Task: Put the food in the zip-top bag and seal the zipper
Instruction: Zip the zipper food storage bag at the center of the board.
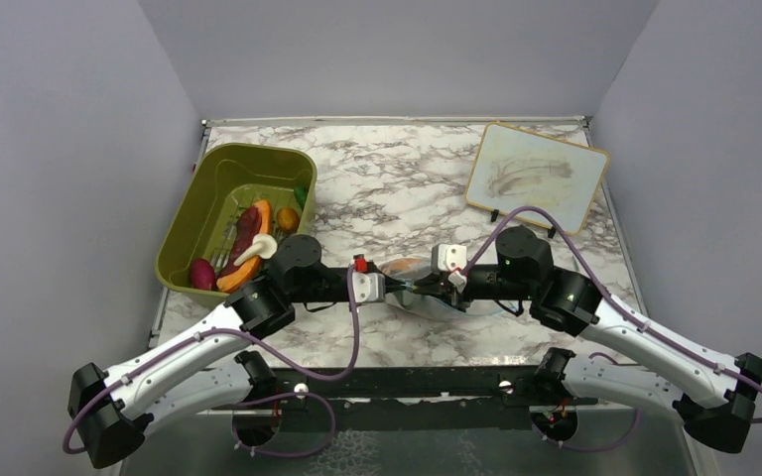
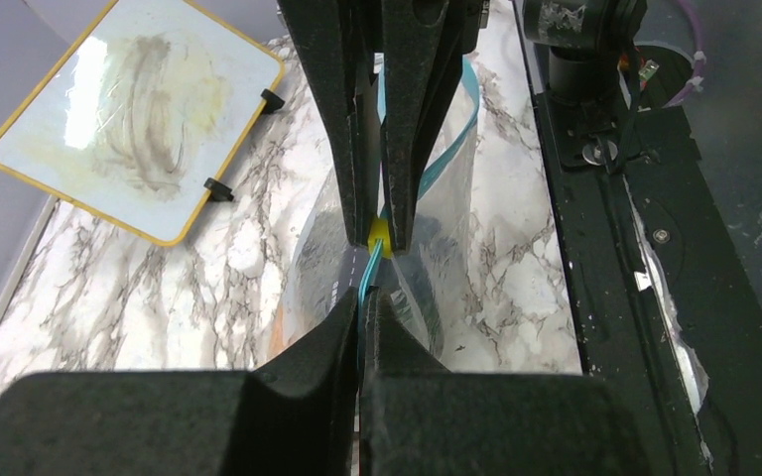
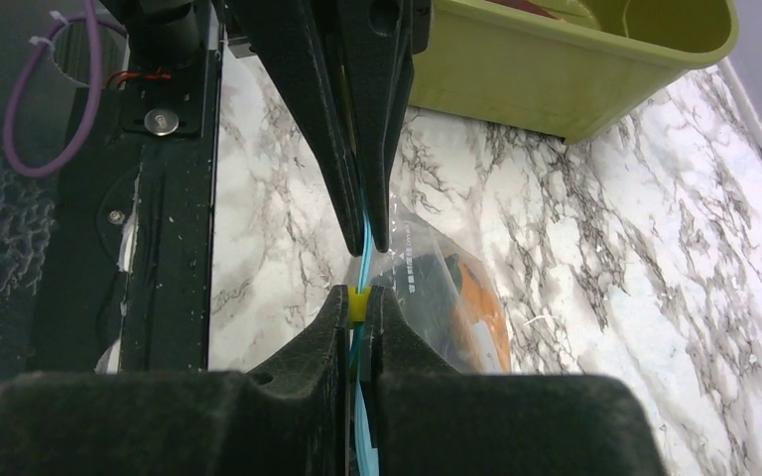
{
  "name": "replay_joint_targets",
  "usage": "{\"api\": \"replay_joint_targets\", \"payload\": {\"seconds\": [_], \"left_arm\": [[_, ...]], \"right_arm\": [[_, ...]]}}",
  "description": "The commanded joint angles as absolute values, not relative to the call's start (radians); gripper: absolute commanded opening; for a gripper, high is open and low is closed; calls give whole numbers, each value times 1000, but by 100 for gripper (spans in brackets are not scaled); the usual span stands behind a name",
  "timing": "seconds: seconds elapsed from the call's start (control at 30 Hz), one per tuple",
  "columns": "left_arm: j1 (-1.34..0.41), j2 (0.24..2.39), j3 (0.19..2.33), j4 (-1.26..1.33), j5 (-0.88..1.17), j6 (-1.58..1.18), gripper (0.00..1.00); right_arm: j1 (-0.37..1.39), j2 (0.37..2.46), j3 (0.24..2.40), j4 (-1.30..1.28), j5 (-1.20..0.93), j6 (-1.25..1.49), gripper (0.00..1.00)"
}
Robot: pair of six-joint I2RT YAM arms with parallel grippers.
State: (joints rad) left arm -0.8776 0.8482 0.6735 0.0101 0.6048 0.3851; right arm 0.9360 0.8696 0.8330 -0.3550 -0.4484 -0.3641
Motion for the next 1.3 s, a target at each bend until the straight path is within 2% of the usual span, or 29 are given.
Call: {"api": "replay_joint_targets", "payload": {"seconds": [0.0, 0.6, 1.27], "left_arm": [[-872, 796, 727, -27, 489, 417, 0], [-871, 696, 800, -216, 338, 498, 0], [-871, 637, 862, -310, 175, 556, 0]], "right_arm": [[936, 839, 847, -409, -388, -367, 1], [935, 772, 901, -619, -211, -394, 1], [936, 718, 1031, -919, 27, -475, 1]]}}
